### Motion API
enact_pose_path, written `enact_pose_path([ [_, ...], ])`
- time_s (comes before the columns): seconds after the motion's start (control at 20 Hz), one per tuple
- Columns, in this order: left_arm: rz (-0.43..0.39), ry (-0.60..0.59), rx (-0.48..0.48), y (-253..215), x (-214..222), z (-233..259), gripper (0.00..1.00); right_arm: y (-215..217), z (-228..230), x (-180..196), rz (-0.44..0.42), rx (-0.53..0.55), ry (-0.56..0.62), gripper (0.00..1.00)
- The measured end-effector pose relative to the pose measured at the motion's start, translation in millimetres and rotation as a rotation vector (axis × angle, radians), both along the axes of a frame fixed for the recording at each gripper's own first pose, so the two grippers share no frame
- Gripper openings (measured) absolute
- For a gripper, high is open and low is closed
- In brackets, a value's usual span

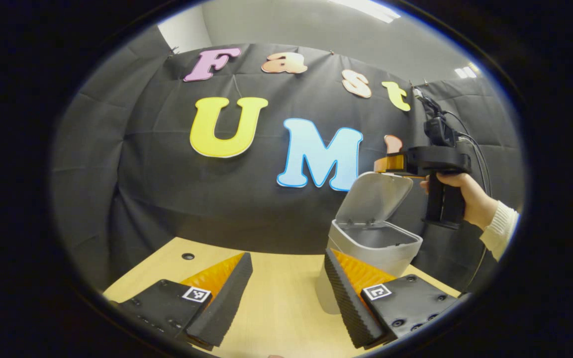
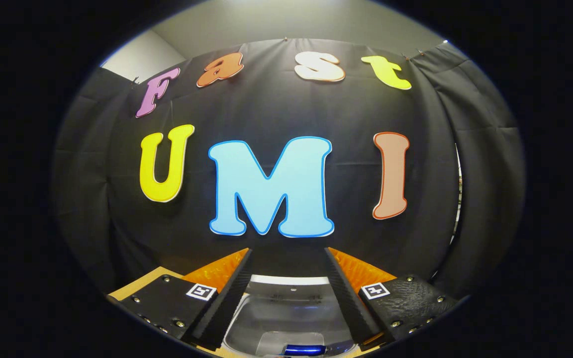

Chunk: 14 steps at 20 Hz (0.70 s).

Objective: Press the lid of the desktop garbage bin to open it, pick up the crumpled paper on the desktop and throw it into the bin, then pick up the pop can on the desktop and drop it into the bin, and finally close the garbage bin lid.

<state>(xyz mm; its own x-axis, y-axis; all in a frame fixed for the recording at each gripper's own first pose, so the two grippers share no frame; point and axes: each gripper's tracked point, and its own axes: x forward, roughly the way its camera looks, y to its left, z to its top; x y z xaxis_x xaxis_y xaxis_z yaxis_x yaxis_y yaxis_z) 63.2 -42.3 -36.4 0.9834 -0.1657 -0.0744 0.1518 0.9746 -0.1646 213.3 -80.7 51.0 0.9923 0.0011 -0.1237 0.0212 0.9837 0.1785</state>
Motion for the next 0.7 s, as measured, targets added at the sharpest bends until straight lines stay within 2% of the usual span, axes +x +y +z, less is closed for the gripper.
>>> enact_pose_path([
  [0.15, 0.002, -0.006, -0.001, -4, -3, 1, 0.95, 4, -12, -15, 0.011, 0.012, 0.015, 0.9],
  [0.35, 0.009, -0.004, -0.013, -5, -7, -1, 0.96, 14, -48, -32, 0.035, 0.026, 0.102, 0.9],
  [0.7, 0.019, -0.001, 0.001, -6, -10, -4, 0.95, 24, -95, -37, 0.021, 0.025, 0.132, 0.91],
])
